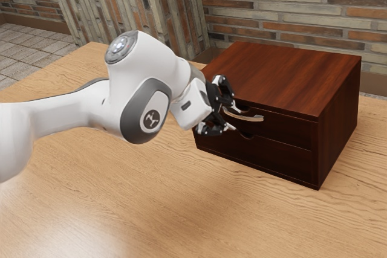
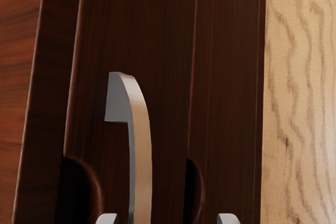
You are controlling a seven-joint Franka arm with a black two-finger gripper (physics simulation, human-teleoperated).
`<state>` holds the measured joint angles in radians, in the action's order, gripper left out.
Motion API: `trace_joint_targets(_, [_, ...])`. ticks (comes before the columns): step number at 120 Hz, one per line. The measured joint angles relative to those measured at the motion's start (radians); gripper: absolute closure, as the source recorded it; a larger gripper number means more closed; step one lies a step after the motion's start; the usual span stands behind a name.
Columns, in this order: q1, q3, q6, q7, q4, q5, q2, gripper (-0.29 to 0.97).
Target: Pull the drawer handle with one arm to open the drawer
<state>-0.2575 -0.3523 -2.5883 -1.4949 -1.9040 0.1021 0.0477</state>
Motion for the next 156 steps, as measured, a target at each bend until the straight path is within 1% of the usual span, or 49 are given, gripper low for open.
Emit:
trace_joint_targets(46, [0.006, -0.001, -0.006, 0.004, -0.003, 0.002, 0.007, 0.55])
trace_joint_targets(66, [0.007, -0.001, -0.006, 0.005, -0.004, 0.001, 0.005, 0.62])
trace_joint_targets(80, [0.007, -0.001, -0.006, 0.005, -0.008, 0.000, 0.001, 0.66])
trace_joint_targets(108, [0.008, 0.000, -0.005, 0.006, -0.029, -0.001, -0.018, 0.68])
trace_joint_targets(156, [0.011, 0.001, -0.003, 0.005, -0.094, 0.001, -0.082, 0.69])
